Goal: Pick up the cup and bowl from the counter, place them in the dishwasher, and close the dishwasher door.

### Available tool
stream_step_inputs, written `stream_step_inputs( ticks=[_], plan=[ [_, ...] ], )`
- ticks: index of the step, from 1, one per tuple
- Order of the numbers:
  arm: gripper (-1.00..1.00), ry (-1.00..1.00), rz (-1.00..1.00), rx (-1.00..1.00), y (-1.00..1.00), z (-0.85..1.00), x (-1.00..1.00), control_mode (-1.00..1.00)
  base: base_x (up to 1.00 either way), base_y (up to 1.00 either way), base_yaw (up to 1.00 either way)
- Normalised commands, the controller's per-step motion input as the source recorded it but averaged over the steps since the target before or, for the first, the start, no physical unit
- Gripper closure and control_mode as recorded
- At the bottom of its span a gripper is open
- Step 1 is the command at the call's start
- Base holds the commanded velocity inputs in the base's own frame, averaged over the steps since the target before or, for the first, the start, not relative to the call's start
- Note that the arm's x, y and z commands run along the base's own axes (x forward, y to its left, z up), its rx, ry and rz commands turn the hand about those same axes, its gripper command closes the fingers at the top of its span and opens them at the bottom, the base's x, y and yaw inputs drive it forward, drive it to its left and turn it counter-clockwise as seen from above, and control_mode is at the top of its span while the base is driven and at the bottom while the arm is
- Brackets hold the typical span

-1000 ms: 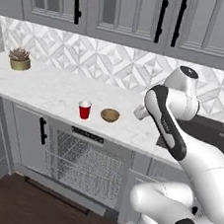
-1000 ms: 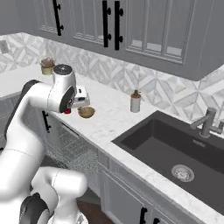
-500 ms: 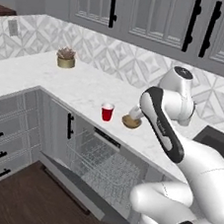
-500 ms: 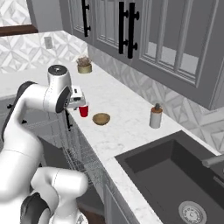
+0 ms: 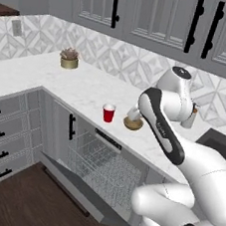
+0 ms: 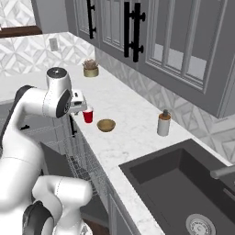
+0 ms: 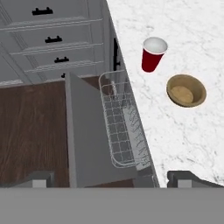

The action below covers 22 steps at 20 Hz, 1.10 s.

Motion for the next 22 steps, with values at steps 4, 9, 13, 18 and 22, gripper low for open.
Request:
stream_step_inputs(
  ticks=[4,9,13,18,22],
  plan=[
    [-1.0,0.0,0.0,0.0,0.0,0.0,0.0,1.0,0.16,-0.3,0.23],
    [-1.0,0.0,0.0,0.0,0.0,0.0,0.0,1.0,0.09,-0.26,0.19],
    [-1.0,0.17,-0.07,-0.09,0.45,0.0,0.49,-1.0,0.15,0.0,0.01],
    [-1.0,0.01,-0.07,-0.1,0.21,-0.33,0.77,-1.0,0.0,0.0,0.0],
    [-1.0,-0.02,0.0,-0.03,-0.04,-0.47,0.83,-1.0,0.0,0.0,0.0]
  ],
)
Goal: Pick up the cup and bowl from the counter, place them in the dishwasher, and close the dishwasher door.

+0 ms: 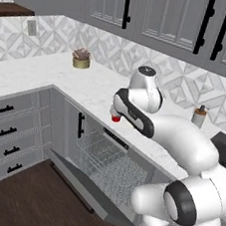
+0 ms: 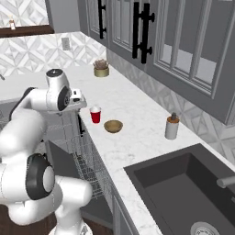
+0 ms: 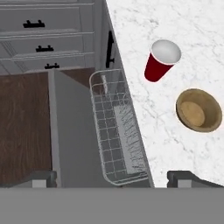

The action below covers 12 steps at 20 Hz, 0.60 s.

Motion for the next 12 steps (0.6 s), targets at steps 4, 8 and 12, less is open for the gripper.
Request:
stream_step_inputs(
  ticks=[4,8,12],
  plan=[
    [-1.0,0.0,0.0,-0.01,0.08,-0.31,0.87,-1.0,0.0,0.0,0.0],
    [-1.0,0.01,0.0,0.0,0.01,-0.06,0.74,-1.0,0.0,0.0,0.0],
    [-1.0,0.0,0.0,-0.01,0.0,-0.26,0.62,-1.0,0.0,0.0,0.0]
  ],
)
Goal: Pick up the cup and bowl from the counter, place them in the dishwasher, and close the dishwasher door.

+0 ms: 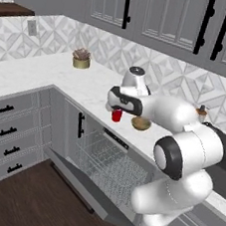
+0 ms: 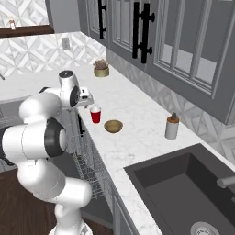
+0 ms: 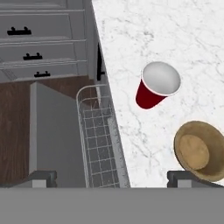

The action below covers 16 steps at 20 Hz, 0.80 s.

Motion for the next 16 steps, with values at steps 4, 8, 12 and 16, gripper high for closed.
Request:
stream_step_inputs(
  ticks=[4,8,12,16],
  plan=[
    [-1.0,0.02,0.0,-0.02,0.0,-0.32,0.65,-1.0,0.0,0.0,0.0],
    [-1.0,0.02,0.0,-0.02,0.0,-0.31,0.6,-1.0,0.0,0.0,0.0],
    [-1.0,0.03,0.0,-0.03,0.0,-0.36,0.55,-1.0,0.0,0.0,0.0],
    [-1.0,0.0,0.0,-0.01,0.0,-0.28,0.56,-1.0,0.0,0.0,0.0]
  ],
)
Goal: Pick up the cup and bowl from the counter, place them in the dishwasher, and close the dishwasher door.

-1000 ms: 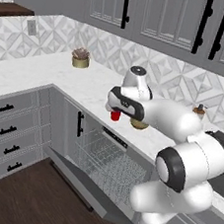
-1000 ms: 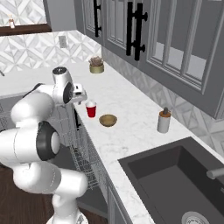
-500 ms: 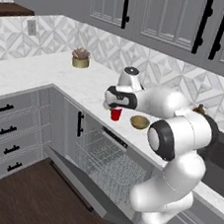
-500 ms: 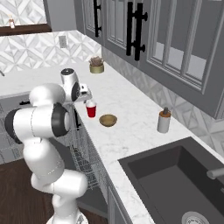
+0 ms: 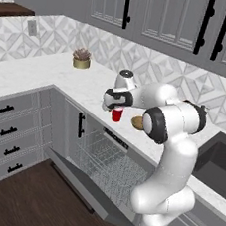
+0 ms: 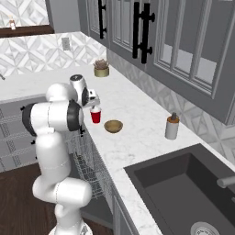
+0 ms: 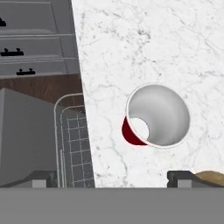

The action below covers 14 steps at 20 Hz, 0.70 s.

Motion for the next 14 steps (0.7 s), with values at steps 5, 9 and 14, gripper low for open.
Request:
stream_step_inputs(
  ticks=[5,9,14],
  plan=[
    [-1.0,0.03,0.0,0.0,0.0,-0.23,0.56,-1.0,0.0,0.0,0.0],
    [-1.0,0.0,0.0,0.0,0.0,-0.23,0.38,-1.0,0.0,0.0,0.0],
    [-1.0,0.01,0.0,0.0,0.0,-0.22,0.28,-1.0,0.0,0.0,0.0]
  ],
)
